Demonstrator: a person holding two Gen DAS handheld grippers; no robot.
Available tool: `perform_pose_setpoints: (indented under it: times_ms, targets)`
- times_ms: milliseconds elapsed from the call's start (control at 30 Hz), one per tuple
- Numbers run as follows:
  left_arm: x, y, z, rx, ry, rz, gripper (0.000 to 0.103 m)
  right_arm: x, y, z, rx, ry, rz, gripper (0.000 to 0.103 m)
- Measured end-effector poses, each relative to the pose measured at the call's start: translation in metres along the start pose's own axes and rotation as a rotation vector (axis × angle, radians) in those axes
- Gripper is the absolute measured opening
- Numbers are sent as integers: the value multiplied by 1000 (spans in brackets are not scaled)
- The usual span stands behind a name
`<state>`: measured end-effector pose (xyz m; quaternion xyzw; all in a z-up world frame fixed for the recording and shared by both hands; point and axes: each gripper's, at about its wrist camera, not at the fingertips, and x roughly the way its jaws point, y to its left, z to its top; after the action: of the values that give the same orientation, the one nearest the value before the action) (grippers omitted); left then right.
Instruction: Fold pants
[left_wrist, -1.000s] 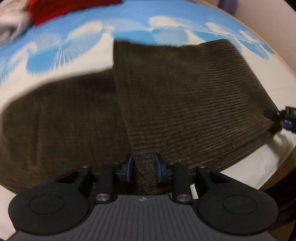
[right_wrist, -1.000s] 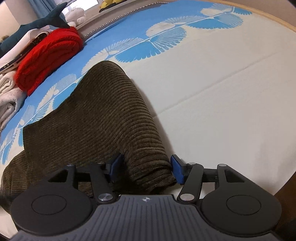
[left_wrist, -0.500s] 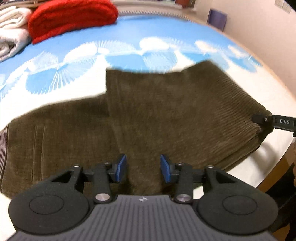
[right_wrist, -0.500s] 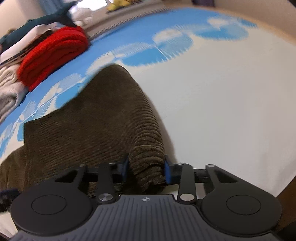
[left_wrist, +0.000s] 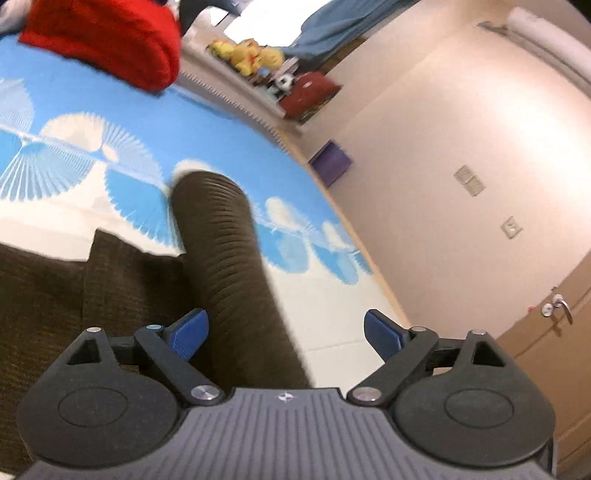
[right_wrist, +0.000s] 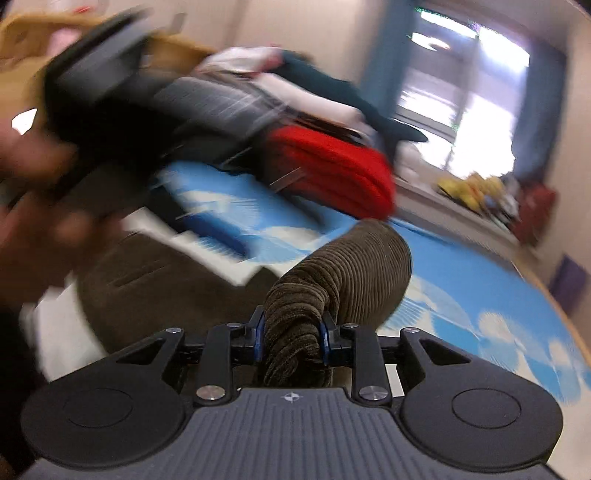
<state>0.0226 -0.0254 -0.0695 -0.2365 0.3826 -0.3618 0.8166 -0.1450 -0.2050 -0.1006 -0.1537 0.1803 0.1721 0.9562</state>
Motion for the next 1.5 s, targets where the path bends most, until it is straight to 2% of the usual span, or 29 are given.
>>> perform_pose_setpoints:
  times_ms: [100,167,233,267,333,400,500,533,600,667,767,900,967,1033,1067,1100,1133,1200,1300,1433,1500]
  targets:
    - [13,13,5,-23,20,114,93,3,21,-3,-67,-1,47,29]
    - [19,23,8,-35,20,176,82,6,27,1,-76,-5,69,28]
    - [21,31,13,-40,26,243,52,11,27,2,-77,1,74,28]
    - [23,37,14,-56,37,269,47,12,25,1,-75,4,74,28]
    - [22,44,15,-78,48,287,27,13,22,2,-67,10,76,28]
    - [23,43,19,-37,52,311,21,19,22,8,-55,25,80,29]
    - [15,29,25,94,59,324,18,22,17,13,-13,41,101,36]
    - [8,27,28,117,56,319,18,19,16,15,1,30,111,38]
    - [-10,34,40,135,41,332,18,12,10,19,70,-11,153,54]
    - [-37,45,48,144,31,346,18,6,-2,22,180,-52,206,65]
    - [-84,73,55,159,10,392,18,4,-22,22,299,-78,250,66]
    - [-142,133,59,55,-17,465,19,18,-39,15,429,-17,254,66]
    - [-168,169,57,-60,-50,531,27,26,-45,13,484,15,254,66]
    - [-190,197,55,-198,-94,646,55,40,-50,12,539,56,271,67]
    - [-201,208,53,-255,-124,649,63,49,-52,11,567,82,276,68]
    - [-209,215,50,-298,-144,606,77,56,-49,9,584,105,276,70]
    - [-213,220,48,-328,-147,575,84,63,-46,7,592,129,274,72]
    - [-213,225,45,-333,-128,578,85,88,-41,9,601,178,270,73]
    - [-193,231,41,-304,-38,632,85,125,-33,12,644,255,263,75]
    - [-171,244,38,-315,32,620,85,165,-29,14,731,313,249,77]
    - [-163,251,36,-336,58,629,85,186,-25,11,777,361,282,81]
